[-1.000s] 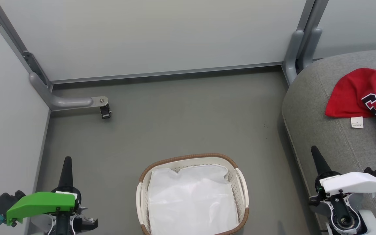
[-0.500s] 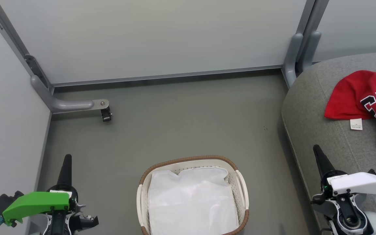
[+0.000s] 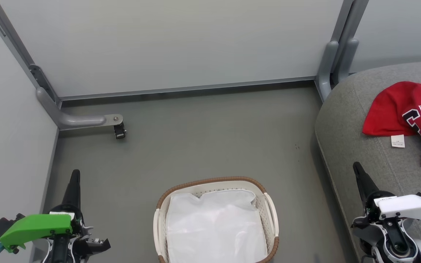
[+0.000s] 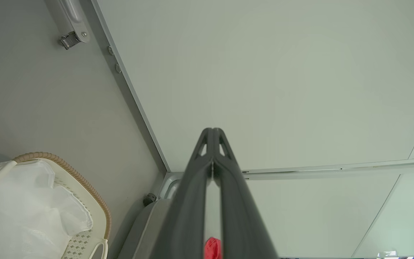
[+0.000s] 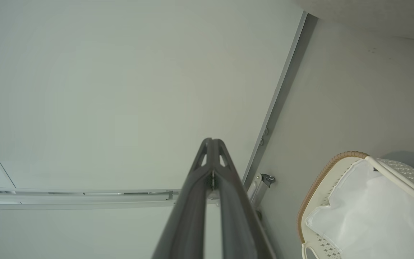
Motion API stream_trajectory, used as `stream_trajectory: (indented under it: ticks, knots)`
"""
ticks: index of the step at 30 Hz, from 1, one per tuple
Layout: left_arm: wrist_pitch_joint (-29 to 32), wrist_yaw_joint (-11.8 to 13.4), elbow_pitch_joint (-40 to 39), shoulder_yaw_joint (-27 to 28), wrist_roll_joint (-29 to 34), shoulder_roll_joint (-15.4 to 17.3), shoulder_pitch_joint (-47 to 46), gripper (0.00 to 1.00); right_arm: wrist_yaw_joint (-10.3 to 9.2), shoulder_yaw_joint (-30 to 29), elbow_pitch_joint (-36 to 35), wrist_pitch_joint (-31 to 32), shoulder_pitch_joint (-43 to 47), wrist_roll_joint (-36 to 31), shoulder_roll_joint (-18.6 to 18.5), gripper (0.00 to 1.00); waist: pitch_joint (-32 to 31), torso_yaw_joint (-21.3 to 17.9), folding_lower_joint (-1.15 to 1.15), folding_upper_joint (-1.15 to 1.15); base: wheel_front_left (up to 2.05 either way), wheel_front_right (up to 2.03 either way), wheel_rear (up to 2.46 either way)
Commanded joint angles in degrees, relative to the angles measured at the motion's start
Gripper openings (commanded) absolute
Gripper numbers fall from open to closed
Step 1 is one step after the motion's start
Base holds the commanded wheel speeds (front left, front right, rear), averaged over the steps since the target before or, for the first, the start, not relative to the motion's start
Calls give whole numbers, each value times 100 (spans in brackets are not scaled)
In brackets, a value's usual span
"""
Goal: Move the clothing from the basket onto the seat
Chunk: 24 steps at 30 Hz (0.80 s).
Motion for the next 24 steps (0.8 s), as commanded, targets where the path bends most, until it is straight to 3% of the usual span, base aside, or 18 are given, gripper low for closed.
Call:
stream_trajectory:
  ticks: [1,24]
  knots:
    - [31,-16,-37,32,-113,41,54,0,-3,-35,-55,48,79,117,-34,0,-7,0,0,0,0,0,0]
    - [209,-18,-139,56,-766,44,75,0,-4,-121,-190,214,165,756,-39,0,-100,3,0,0,0,0,0]
